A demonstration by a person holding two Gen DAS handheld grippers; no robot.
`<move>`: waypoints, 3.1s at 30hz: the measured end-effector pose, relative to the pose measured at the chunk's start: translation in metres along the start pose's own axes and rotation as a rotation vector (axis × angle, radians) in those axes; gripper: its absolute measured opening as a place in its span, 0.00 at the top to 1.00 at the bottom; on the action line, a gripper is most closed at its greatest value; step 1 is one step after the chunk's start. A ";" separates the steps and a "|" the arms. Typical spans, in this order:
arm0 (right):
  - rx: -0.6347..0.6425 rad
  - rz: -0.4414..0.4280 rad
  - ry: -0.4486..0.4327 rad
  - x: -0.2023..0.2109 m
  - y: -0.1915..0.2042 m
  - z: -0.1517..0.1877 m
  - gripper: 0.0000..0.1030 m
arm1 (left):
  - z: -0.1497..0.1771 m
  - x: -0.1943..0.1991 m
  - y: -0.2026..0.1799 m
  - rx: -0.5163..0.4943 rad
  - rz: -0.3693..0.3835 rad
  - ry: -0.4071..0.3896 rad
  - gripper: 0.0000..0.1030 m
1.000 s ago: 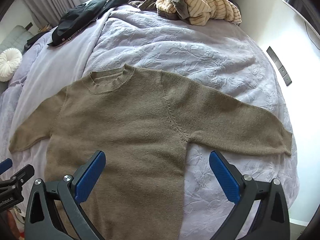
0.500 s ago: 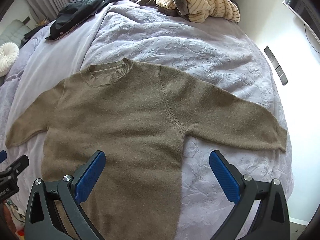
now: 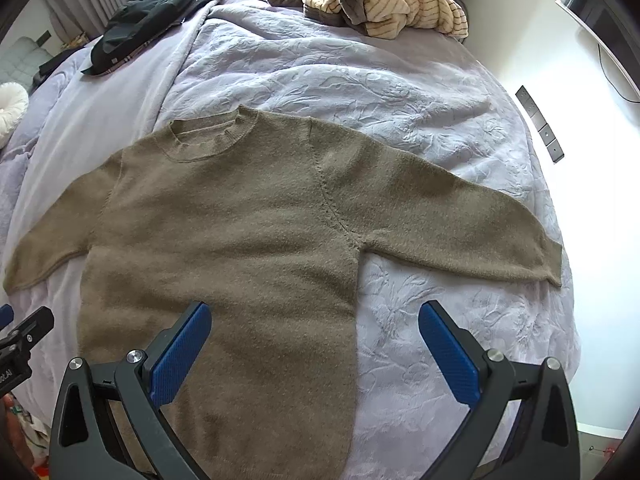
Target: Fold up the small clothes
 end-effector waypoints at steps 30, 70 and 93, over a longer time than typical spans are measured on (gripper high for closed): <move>0.027 -0.012 0.014 0.003 0.020 0.008 0.00 | 0.009 -0.003 0.020 0.011 -0.005 -0.002 0.00; 0.031 0.022 0.072 -0.032 0.052 -0.004 0.00 | 0.004 -0.063 0.076 0.059 0.014 0.073 0.00; 0.201 0.002 0.120 -0.047 0.152 0.026 0.00 | -0.023 -0.152 0.325 0.606 0.224 -0.169 0.00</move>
Point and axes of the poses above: each gripper's, at about its wrist camera, not at the fingertips, and x roughly against the way its jaws point, y to its left, z to its underside, the point moved 3 cm from there along -x, roughly the way its jaws point, and after that the axes turned 9 degrees about y, right-handed, at the moved point
